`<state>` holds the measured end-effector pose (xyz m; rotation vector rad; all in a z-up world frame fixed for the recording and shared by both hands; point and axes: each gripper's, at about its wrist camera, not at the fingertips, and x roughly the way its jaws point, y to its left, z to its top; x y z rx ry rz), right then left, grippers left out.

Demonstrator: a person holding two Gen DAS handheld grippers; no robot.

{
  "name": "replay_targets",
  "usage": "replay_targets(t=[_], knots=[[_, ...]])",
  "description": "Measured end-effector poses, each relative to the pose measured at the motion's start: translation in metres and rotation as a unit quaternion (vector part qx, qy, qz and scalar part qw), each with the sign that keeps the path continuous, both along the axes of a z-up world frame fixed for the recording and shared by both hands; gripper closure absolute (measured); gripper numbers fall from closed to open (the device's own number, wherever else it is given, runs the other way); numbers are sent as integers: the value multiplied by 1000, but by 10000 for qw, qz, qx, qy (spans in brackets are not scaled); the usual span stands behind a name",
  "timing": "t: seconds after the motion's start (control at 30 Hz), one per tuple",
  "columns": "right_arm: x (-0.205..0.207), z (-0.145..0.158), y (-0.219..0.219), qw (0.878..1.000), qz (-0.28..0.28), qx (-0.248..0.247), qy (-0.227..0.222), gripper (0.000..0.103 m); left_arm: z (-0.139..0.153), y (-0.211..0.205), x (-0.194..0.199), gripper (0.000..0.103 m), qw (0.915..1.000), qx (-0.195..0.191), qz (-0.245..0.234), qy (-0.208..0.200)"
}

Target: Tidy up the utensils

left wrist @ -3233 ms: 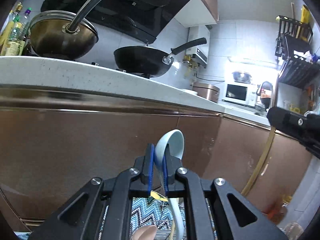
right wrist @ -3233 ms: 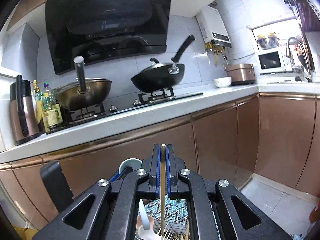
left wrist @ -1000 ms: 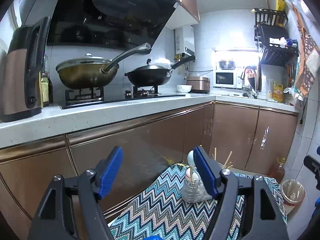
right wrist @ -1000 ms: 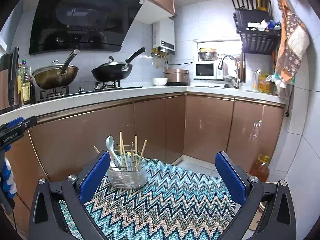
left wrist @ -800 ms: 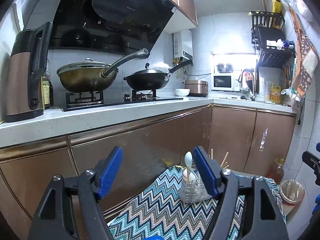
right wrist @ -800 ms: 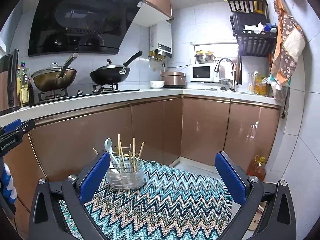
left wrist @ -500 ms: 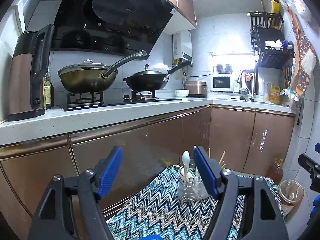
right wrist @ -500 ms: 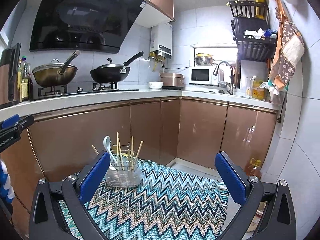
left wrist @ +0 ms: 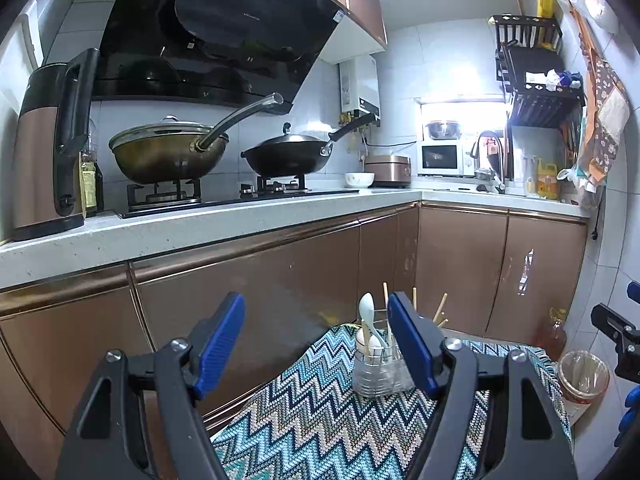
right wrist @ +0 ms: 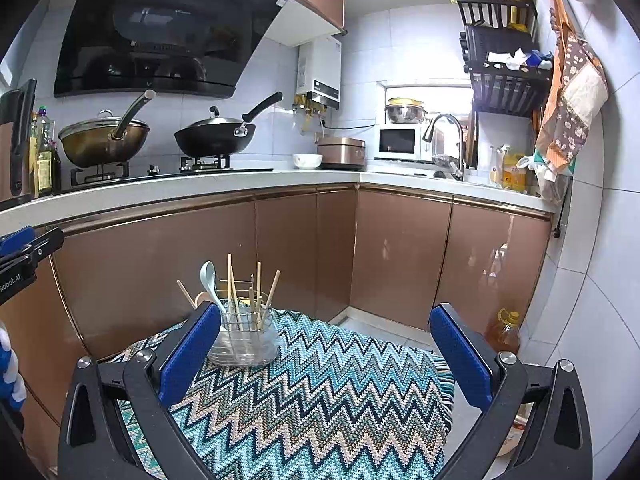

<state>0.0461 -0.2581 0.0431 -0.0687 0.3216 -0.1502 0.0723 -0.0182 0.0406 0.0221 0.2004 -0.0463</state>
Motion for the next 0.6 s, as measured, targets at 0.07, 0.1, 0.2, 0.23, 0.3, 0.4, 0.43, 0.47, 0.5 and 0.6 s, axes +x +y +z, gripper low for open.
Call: replay_targets(t=[0.07, 0.1, 0.2, 0.23, 0.3, 0.4, 0.43, 0.47, 0.5, 0.6], knots=[[1, 0, 0, 10000, -3, -14, 2, 0, -1, -2, 1, 31, 10000, 38, 12, 2], [1, -1, -1, 10000, -1, -15, 10, 0, -2, -3, 1, 31, 10000, 52, 12, 7], [3, -2, -1, 10000, -3, -19, 37, 0, -4, -6, 2, 31, 10000, 74, 11, 18], [3, -3, -2, 10000, -10, -15, 36, 0, -5, -6, 2, 31, 10000, 75, 14, 21], [3, -4, -3, 10000, -20, -10, 35, 0, -5, -6, 3, 31, 10000, 74, 28, 26], [4, -4, -4, 10000, -47, -11, 45, 0, -6, -6, 4, 31, 9999, 87, 37, 41], [4, -4, -5, 10000, -55, -6, 48, 0, -6, -6, 4, 31, 9999, 106, 56, 45], [4, -4, -5, 10000, -62, -5, 54, 0, -6, -6, 5, 31, 9999, 124, 66, 51], [5, -5, -6, 10000, -74, -10, 64, 0, -6, -7, 5, 31, 9999, 134, 80, 55], [6, -7, -6, 9999, -86, -15, 90, 0, -7, -7, 6, 31, 9998, 143, 85, 66]])
